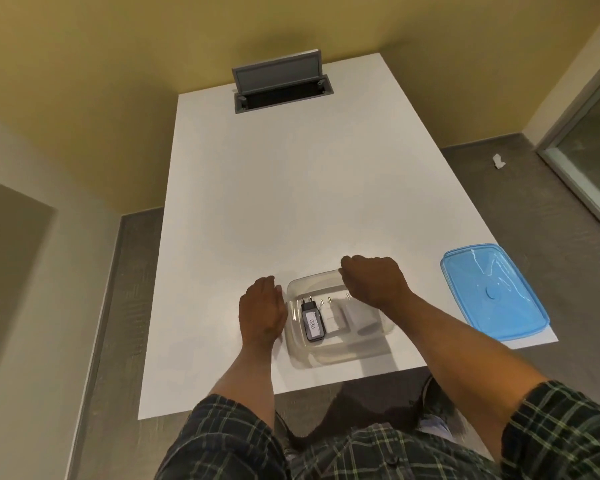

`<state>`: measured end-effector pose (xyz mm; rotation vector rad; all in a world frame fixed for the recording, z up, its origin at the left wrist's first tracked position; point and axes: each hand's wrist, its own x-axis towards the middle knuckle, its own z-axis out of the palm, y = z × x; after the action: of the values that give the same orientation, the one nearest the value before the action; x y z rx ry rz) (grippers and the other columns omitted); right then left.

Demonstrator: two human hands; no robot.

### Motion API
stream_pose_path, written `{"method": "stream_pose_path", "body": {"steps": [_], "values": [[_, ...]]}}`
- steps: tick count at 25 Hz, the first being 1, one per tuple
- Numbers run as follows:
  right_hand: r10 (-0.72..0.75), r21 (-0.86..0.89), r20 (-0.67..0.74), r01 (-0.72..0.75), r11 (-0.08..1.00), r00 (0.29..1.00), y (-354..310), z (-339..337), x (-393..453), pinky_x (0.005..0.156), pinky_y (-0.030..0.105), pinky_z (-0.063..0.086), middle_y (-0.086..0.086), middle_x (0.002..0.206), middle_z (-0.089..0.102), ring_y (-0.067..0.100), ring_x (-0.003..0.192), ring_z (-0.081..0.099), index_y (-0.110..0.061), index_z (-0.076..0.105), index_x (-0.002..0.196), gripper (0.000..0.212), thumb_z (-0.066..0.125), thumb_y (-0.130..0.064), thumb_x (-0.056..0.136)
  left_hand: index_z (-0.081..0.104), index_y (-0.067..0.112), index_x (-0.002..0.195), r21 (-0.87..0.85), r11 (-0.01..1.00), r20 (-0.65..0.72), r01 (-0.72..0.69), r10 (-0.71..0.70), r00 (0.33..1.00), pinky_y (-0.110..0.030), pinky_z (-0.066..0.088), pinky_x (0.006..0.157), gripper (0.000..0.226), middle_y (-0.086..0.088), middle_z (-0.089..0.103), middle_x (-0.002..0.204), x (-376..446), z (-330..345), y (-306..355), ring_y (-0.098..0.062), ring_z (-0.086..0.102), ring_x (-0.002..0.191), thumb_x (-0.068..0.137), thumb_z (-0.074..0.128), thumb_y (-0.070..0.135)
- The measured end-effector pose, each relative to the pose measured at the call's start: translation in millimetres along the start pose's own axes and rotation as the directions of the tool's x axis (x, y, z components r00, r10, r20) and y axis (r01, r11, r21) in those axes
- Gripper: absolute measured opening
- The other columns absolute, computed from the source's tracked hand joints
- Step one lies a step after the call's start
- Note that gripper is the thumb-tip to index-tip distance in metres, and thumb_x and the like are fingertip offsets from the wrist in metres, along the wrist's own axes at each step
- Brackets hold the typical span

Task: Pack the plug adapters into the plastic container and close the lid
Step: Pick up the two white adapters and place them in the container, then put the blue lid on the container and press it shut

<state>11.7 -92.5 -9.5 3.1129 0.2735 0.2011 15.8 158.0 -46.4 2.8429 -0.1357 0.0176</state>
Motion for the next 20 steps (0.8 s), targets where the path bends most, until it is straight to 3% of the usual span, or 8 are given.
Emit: {"method": "stream_pose_path", "body": {"steps": [2,5,7,11,15,20], "values": [[0.087,0.03,-0.057,-0.086,0.996,0.995,14.0,-4.7,-0.2,0.042,0.022,0.026,0.002,0.054,0.053,0.028,0.037,0.052,-0.018,0.055,0.07,0.023,0.064,-0.03,0.087,0.065,0.009,0.121,0.01,1.0,-0.019,-0.025,0.025,0.999,-0.043,0.05,0.086,0.03,-0.011,0.068,0.116,17.8,-10.5,20.2,-0.036,0.065,0.102,0.105,0.046,0.024],[0.234,0.087,-0.092,-0.226,0.97,0.968,39.2,-9.9,-5.8,0.043,0.025,0.036,0.0,0.055,0.054,0.029,0.039,0.053,-0.019,0.056,0.077,0.022,0.056,-0.034,0.093,0.069,0.008,0.111,0.031,0.985,-0.068,-0.17,0.172,0.983,-0.044,0.053,0.077,0.024,-0.011,0.07,0.103,38.3,-17.8,56.9,-0.036,0.067,0.088,0.102,0.051,0.023],[0.321,0.11,-0.098,-0.31,0.944,0.942,55.5,-11.3,-13.5,0.044,0.025,0.035,-0.001,0.054,0.055,0.03,0.04,0.053,-0.019,0.059,0.079,0.021,0.057,-0.034,0.093,0.071,0.009,0.108,0.042,0.96,-0.076,-0.278,0.28,0.957,-0.043,0.054,0.074,0.022,-0.01,0.071,0.099,46.4,-16.8,81.8,-0.035,0.067,0.084,0.099,0.056,0.022],[0.48,0.101,-0.019,-0.476,0.873,0.877,90.1,-6.0,-35.2,0.05,0.027,0.04,-0.001,0.063,0.064,0.031,0.053,0.062,-0.021,0.061,0.09,0.019,0.051,-0.037,0.095,0.067,0.011,0.111,0.045,0.865,0.033,-0.499,0.498,0.866,-0.042,0.05,0.077,0.025,-0.007,0.068,0.103,52.7,-9.4,140.7,-0.032,0.064,0.09,0.099,0.049,0.024],[0.674,0.182,0.13,-0.686,0.705,0.727,122.6,4.2,-57.4,0.061,0.03,0.038,0.001,0.09,0.072,0.029,0.079,0.068,-0.024,0.059,0.117,0.026,0.053,-0.033,0.093,0.06,0.01,0.114,0.068,0.727,0.195,-0.684,0.662,0.723,-0.042,0.044,0.075,0.024,-0.008,0.063,0.105,42.2,8.3,197.2,-0.033,0.06,0.095,0.097,0.048,0.022],[0.801,0.185,0.27,-0.845,0.502,0.535,156.4,12.1,-93.8,0.069,0.032,0.041,0.005,0.112,0.068,0.03,0.096,0.067,-0.021,0.059,0.123,0.033,0.06,-0.027,0.091,0.057,0.008,0.119,0.039,0.64,0.4,-0.767,0.694,0.599,-0.043,0.045,0.082,0.029,-0.013,0.061,0.116,25.4,34.6,246.1,-0.037,0.058,0.106,0.094,0.054,0.021]]}}
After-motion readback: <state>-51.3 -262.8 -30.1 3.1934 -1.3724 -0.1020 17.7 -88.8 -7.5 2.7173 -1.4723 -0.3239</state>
